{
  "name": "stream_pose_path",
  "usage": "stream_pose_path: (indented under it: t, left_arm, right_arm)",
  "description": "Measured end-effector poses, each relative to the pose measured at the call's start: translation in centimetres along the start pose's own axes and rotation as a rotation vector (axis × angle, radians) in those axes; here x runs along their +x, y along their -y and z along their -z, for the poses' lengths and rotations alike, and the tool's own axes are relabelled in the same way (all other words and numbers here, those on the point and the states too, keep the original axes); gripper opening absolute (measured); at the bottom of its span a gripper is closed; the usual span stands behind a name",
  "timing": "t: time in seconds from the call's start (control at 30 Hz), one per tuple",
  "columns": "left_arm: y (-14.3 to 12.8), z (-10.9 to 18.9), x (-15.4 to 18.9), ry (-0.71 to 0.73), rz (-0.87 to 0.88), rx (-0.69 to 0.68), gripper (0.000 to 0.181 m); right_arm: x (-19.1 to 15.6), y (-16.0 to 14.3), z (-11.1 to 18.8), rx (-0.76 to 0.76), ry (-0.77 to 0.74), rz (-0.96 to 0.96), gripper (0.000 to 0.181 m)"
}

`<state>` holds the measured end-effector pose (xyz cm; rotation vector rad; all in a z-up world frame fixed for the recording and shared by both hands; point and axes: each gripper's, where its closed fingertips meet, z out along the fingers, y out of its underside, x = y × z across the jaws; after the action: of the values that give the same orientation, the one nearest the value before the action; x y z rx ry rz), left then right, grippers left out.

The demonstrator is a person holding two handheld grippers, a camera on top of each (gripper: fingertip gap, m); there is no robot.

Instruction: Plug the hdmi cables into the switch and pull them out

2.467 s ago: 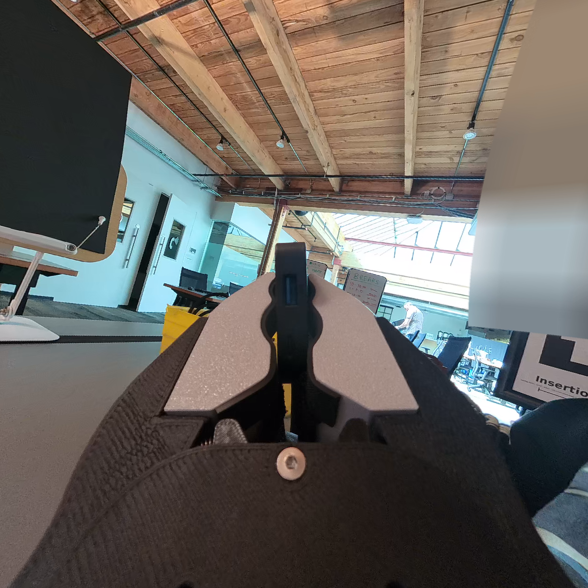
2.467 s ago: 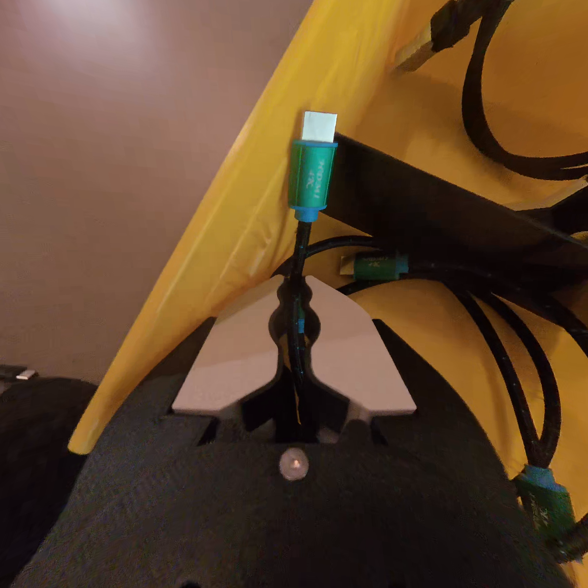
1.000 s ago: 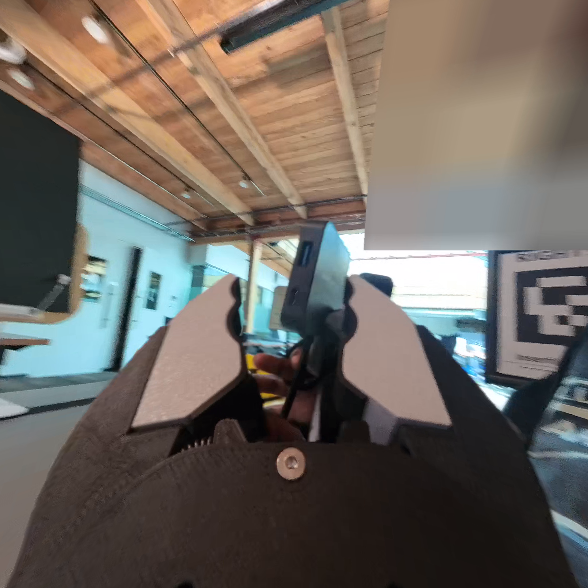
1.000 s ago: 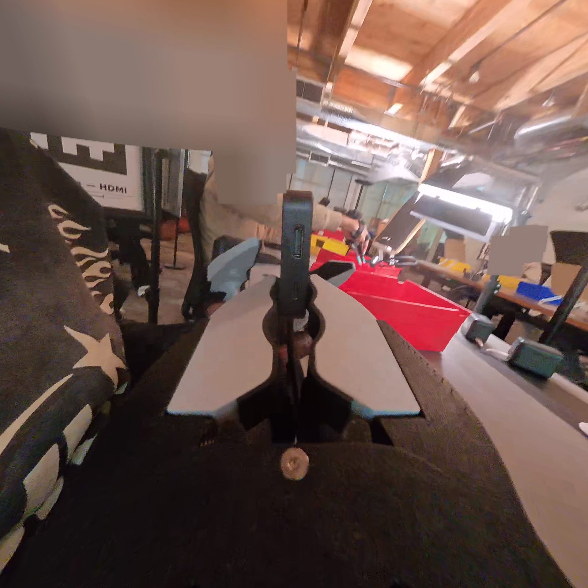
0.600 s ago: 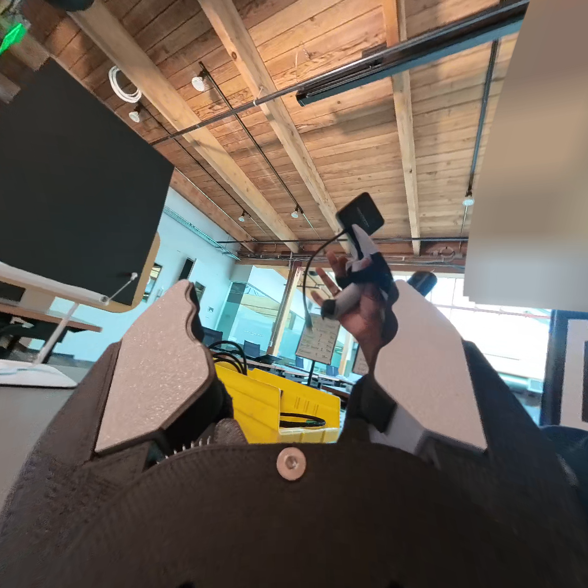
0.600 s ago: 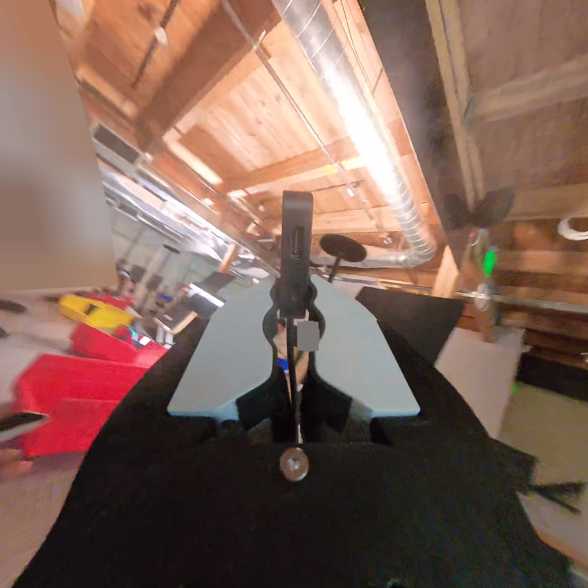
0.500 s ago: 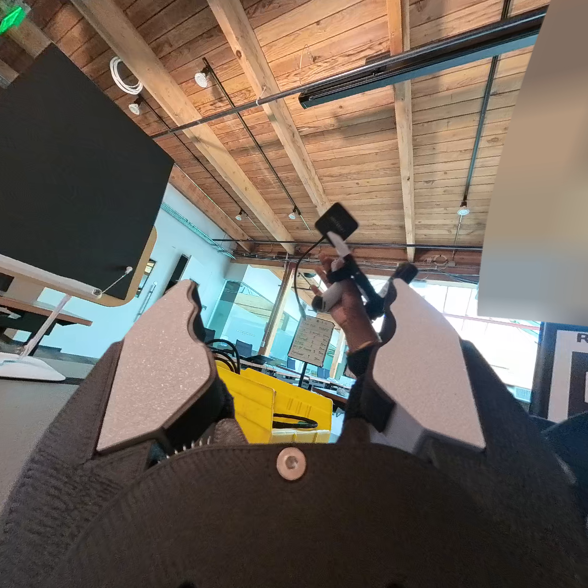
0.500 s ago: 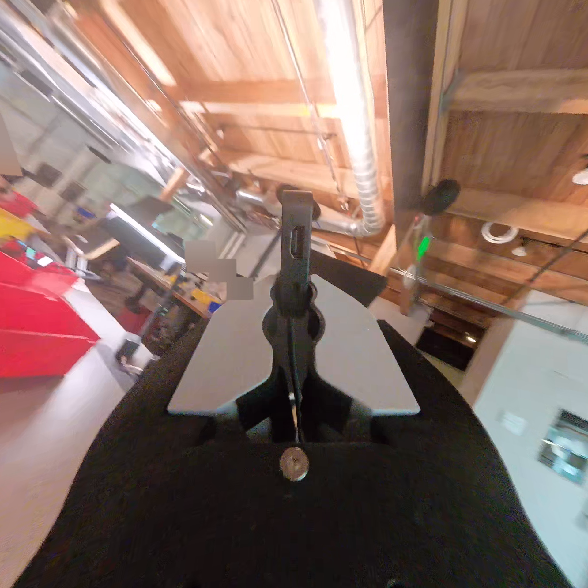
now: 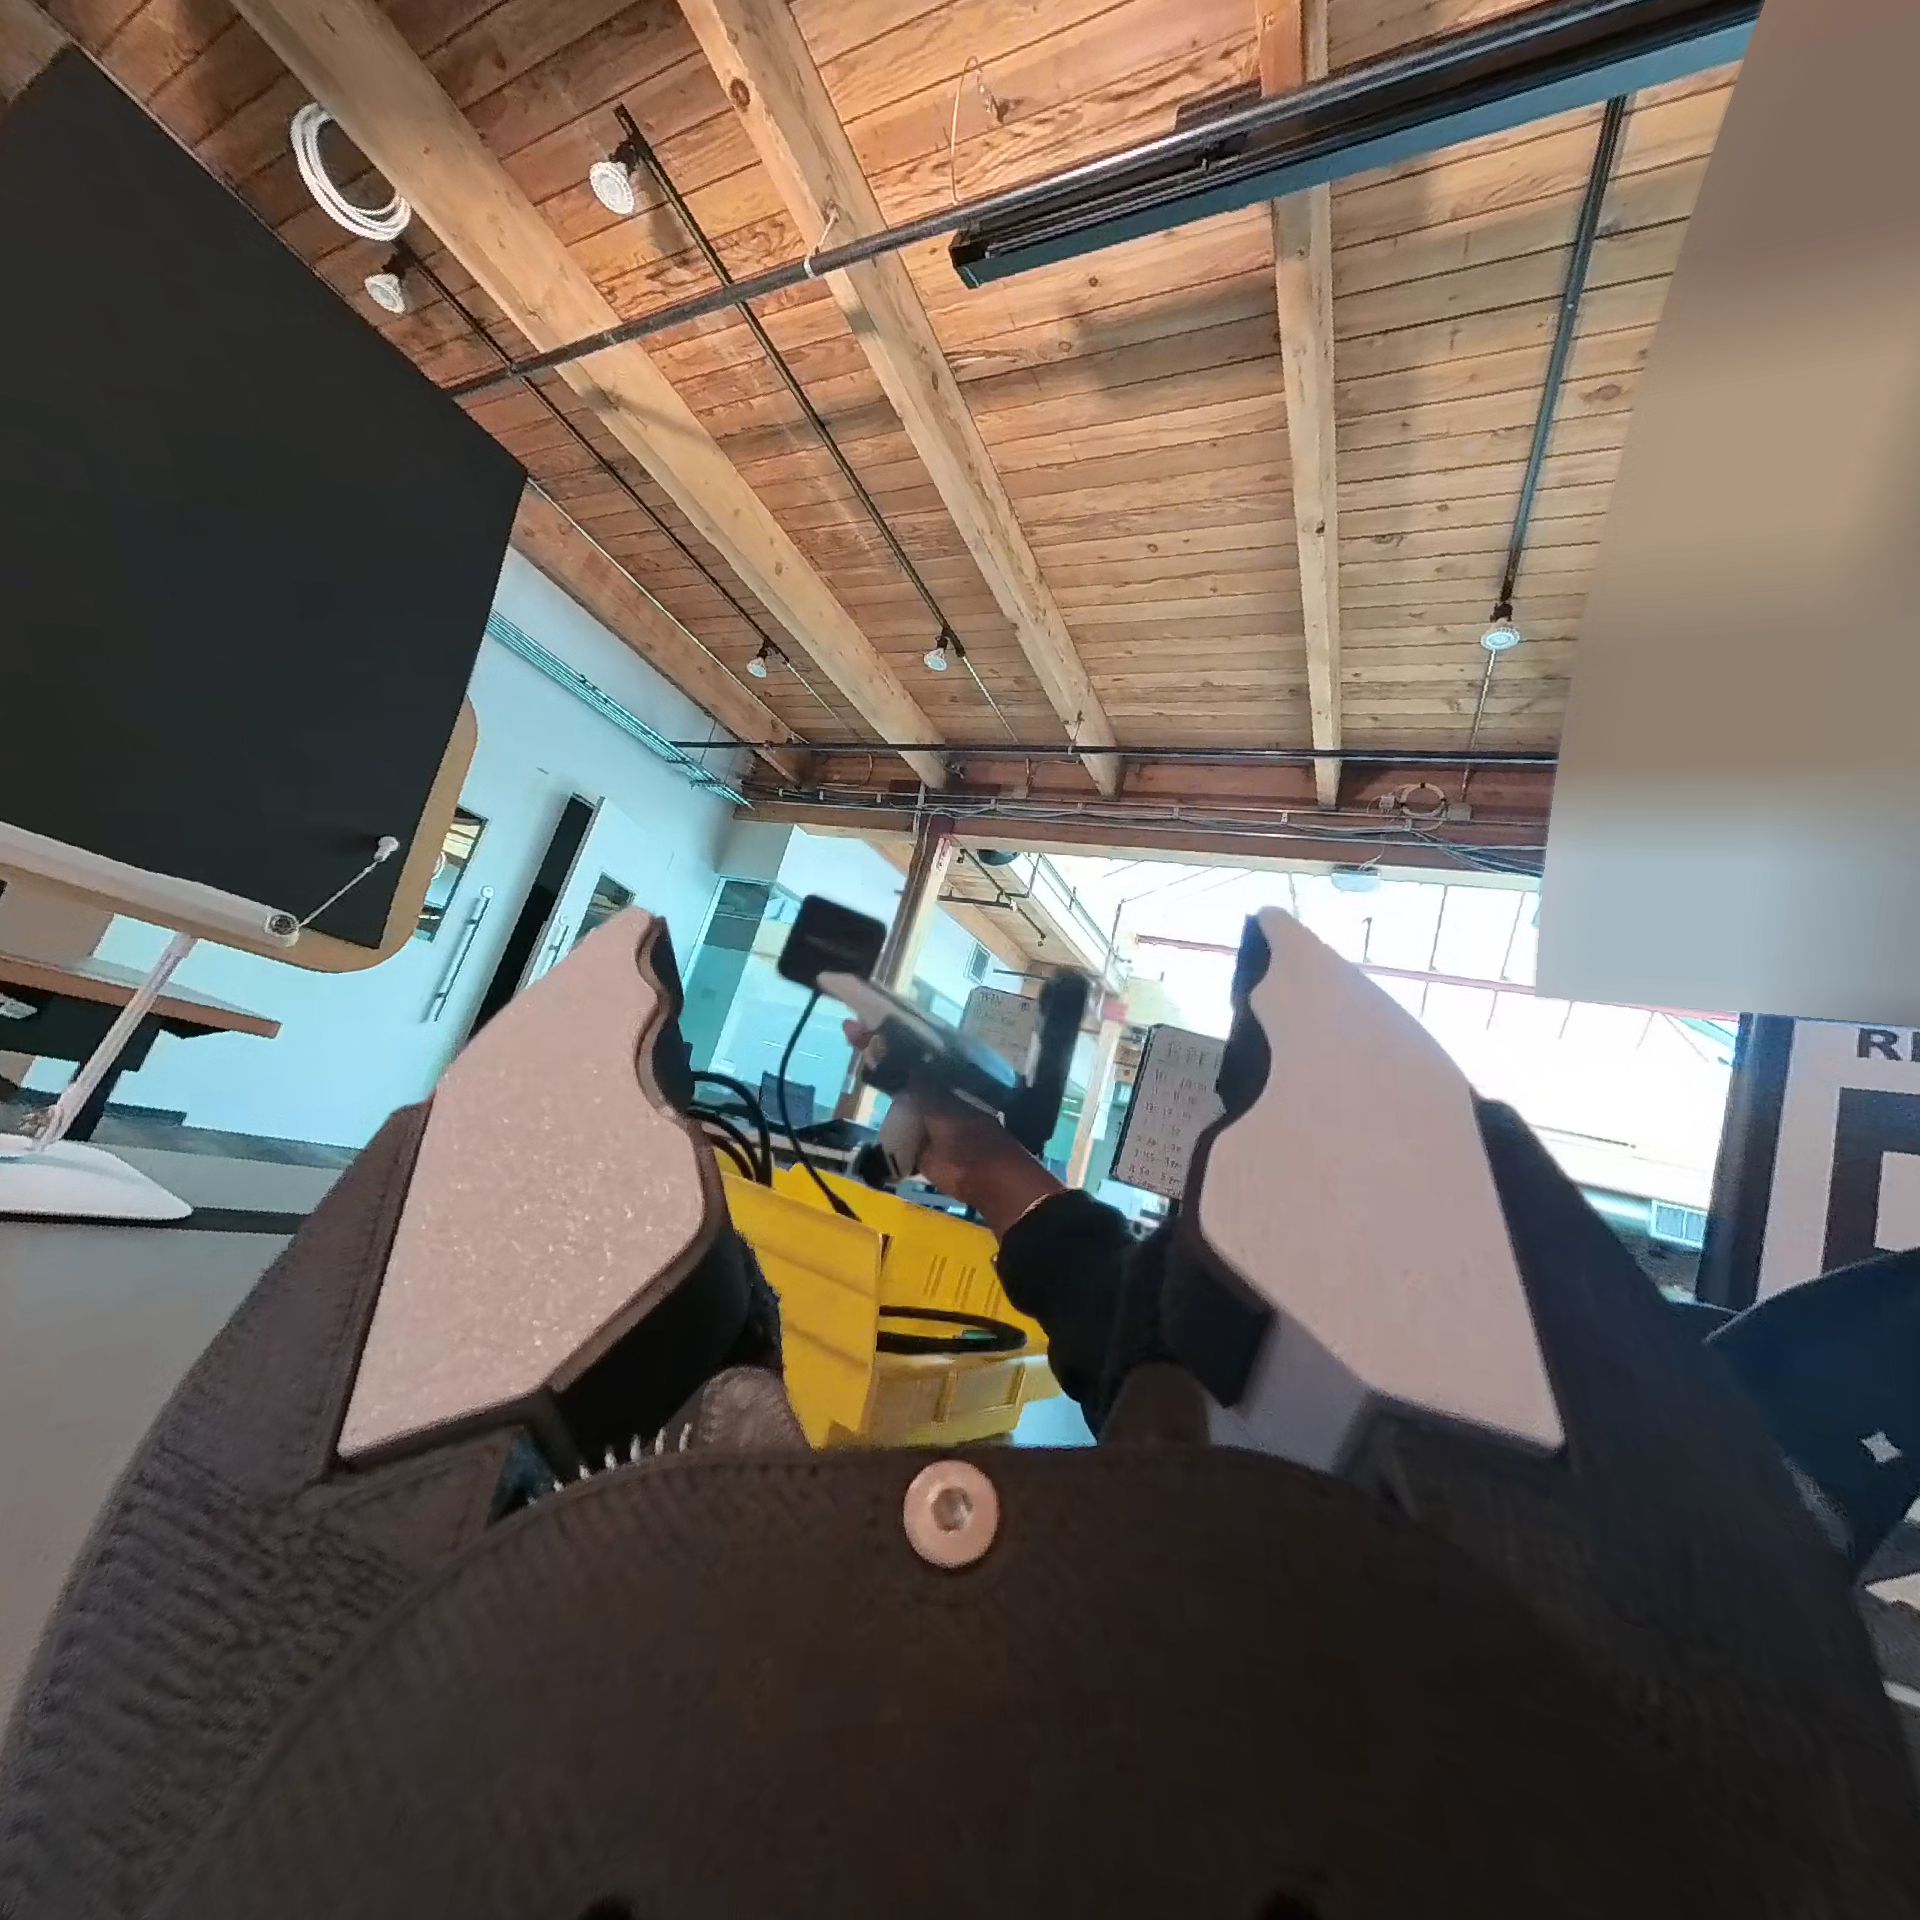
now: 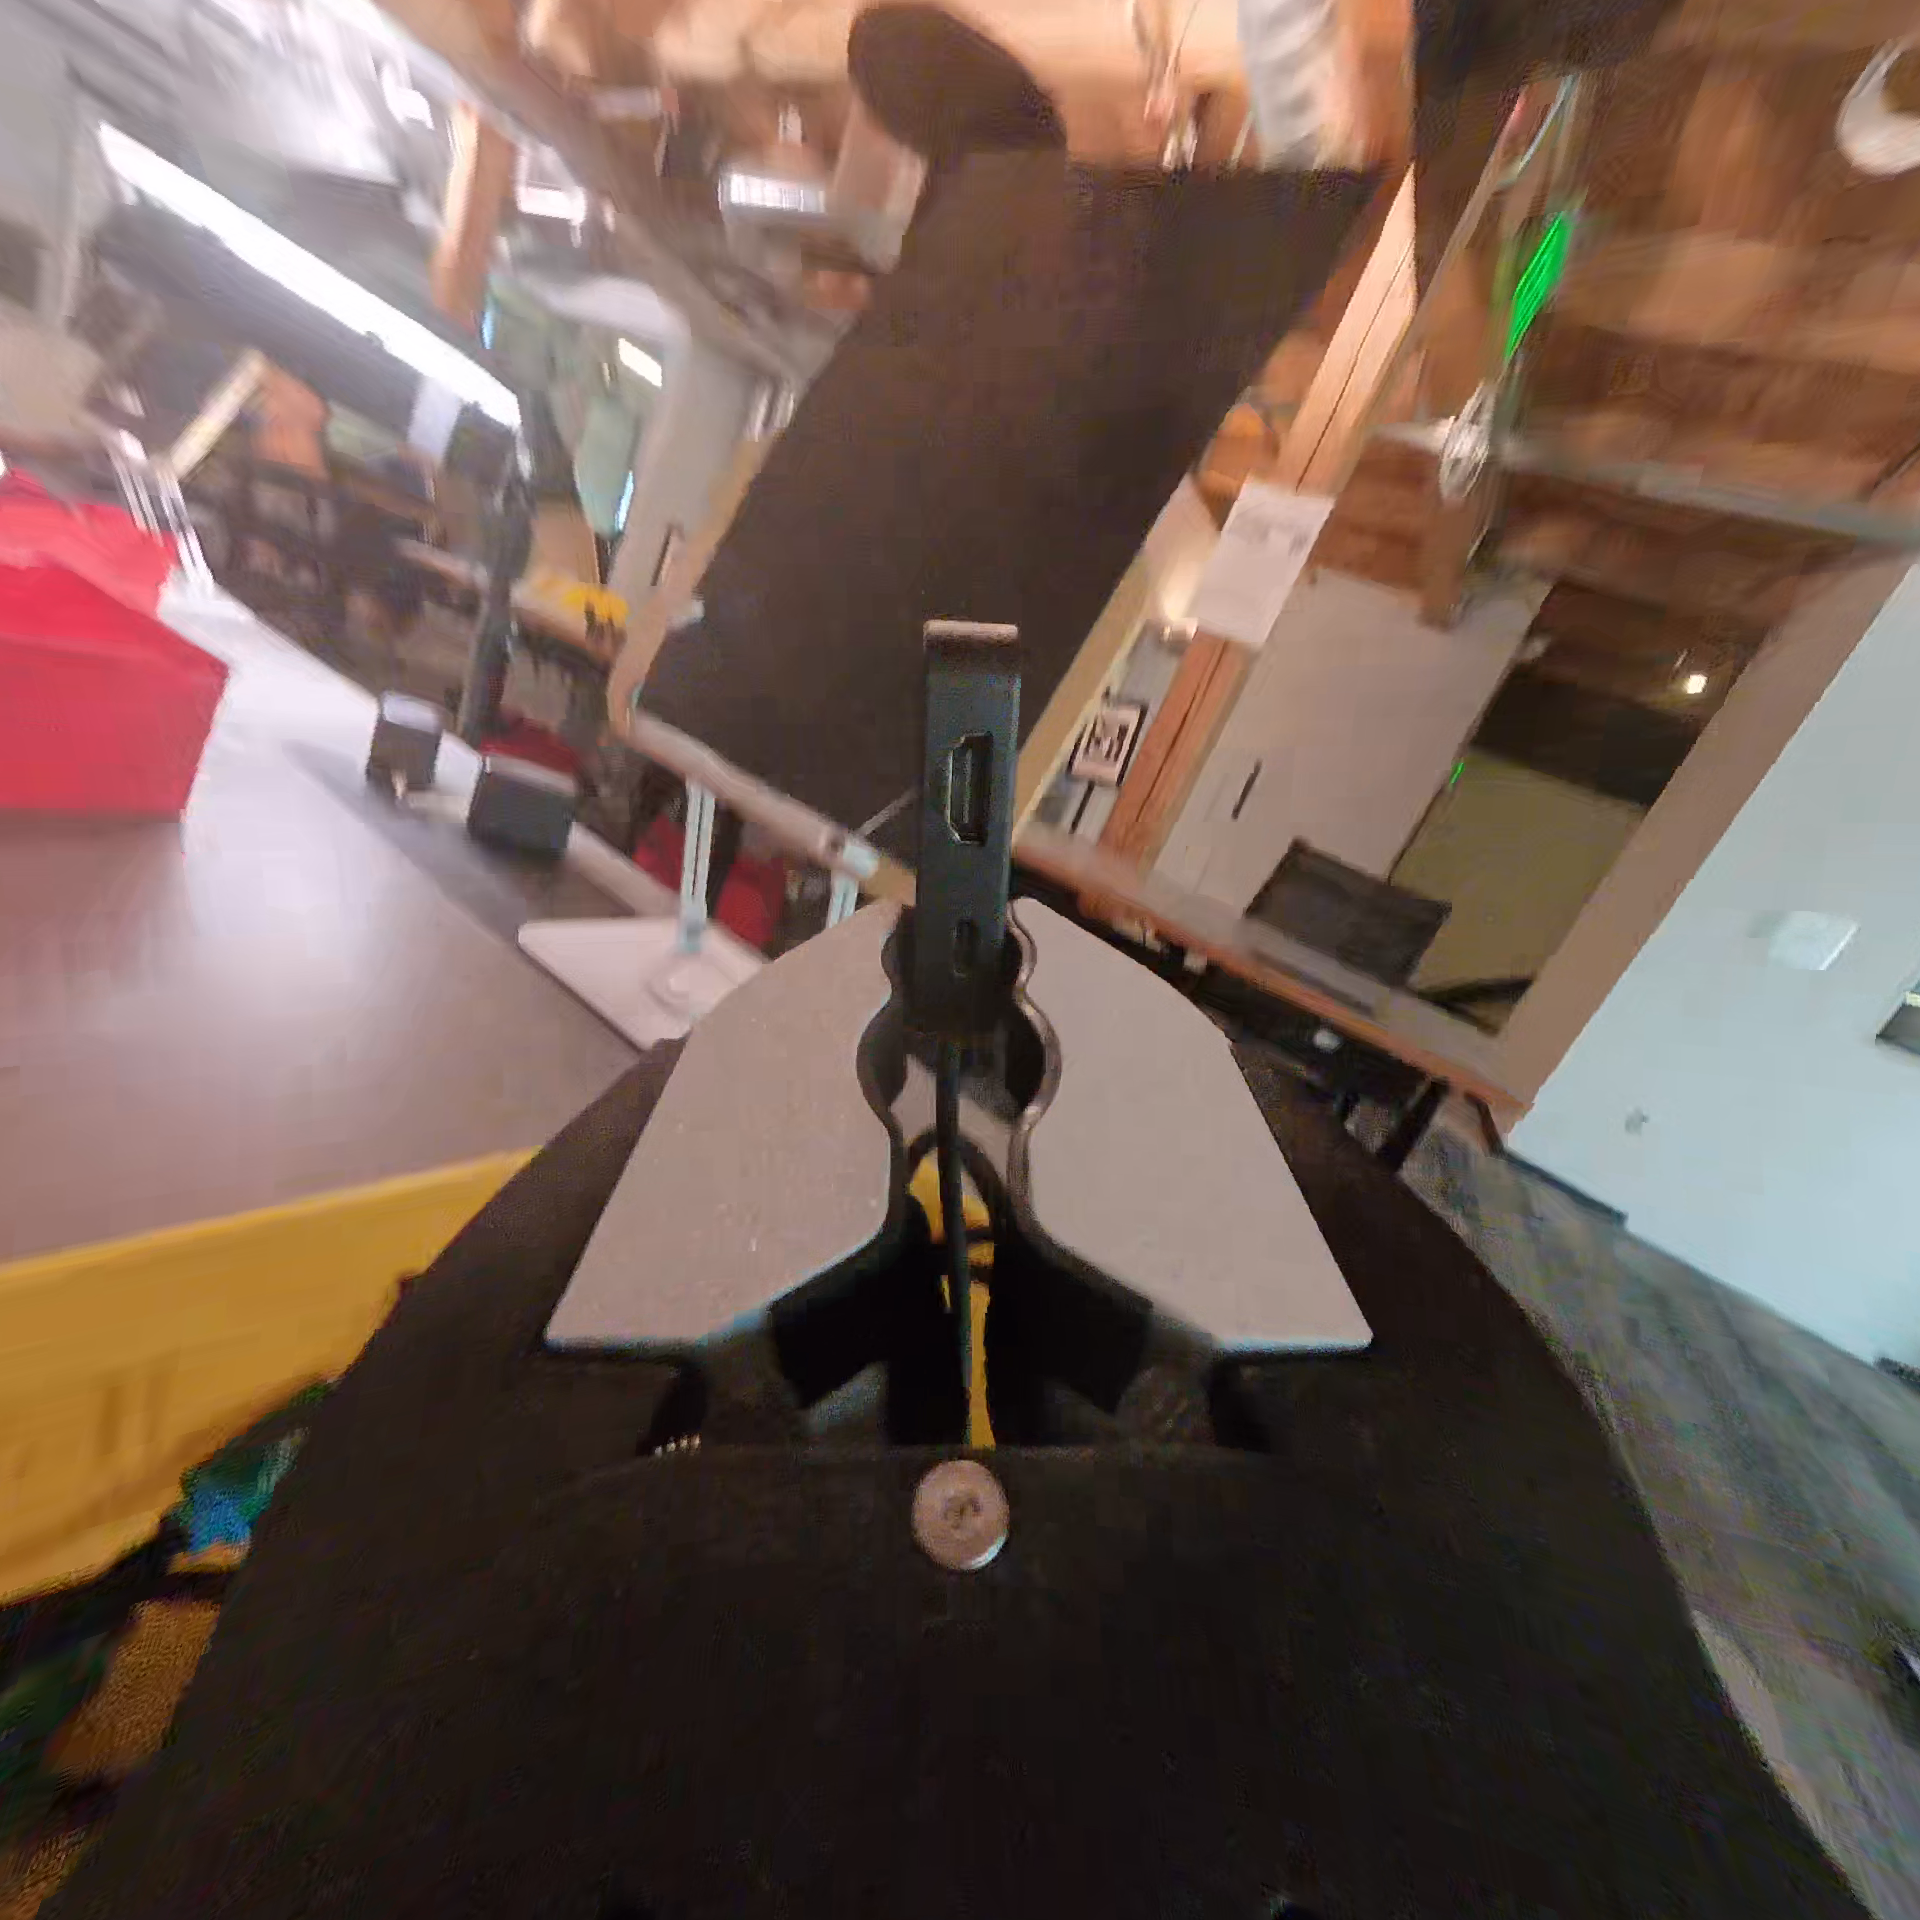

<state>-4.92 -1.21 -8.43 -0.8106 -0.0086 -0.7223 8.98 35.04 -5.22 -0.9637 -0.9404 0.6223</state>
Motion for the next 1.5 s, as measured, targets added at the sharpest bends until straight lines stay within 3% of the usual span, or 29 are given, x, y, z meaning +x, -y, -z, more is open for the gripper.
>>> stream_pose_path:
  t: [0.1,0.47,0.53,0.63,0.77,0.97,1.03,1.23,1.4,1.5]
  left_arm:
    - [-0.1,0.0,0.1,-0.003,-0.002,-0.004,0.1]
    - [-0.7,0.0,-0.1,0.003,0.016,-0.034,0.097]
    - [-0.7,0.0,-0.1,0.003,0.017,-0.037,0.097]
    - [-0.7,0.0,-0.1,0.002,0.016,-0.037,0.097]
    - [-0.8,-0.1,0.0,0.0,0.014,-0.043,0.097]
    - [-0.9,-0.1,-0.1,0.004,0.016,-0.045,0.097]
    - [-0.9,-0.1,-0.1,0.004,0.016,-0.046,0.097]
    - [-1.0,-0.1,-0.3,0.011,0.028,-0.049,0.096]
    - [-1.1,-0.1,-0.2,0.01,0.03,-0.053,0.096]
    - [-1.1,-0.1,-0.2,0.01,0.033,-0.052,0.095]
  right_arm:
    - [-1.3,-5.6,-0.2,-0.318,0.08,0.033,0.014]
    - [-4.7,-8.3,0.2,-0.58,0.235,-0.107,0.017]
    - [-5.3,-9.4,0.3,-0.664,0.247,-0.123,0.023]
    - [-5.2,-10.1,0.7,-0.741,0.243,-0.076,0.058]
    - [-3.8,-8.2,1.8,-0.732,0.191,-0.066,0.062]
    - [-3.3,-4.0,1.9,-0.563,0.183,-0.026,0.043]
    - [-4.8,-4.4,1.9,-0.577,0.265,-0.02,0.041]
    - [-11.4,-4.5,2.4,-0.611,0.607,-0.035,0.075]
    - [-12.8,-4.1,-0.8,-0.557,0.583,-0.02,0.054]
    - [-12.5,-7.7,-1.1,-0.773,0.51,-0.027,0.056]
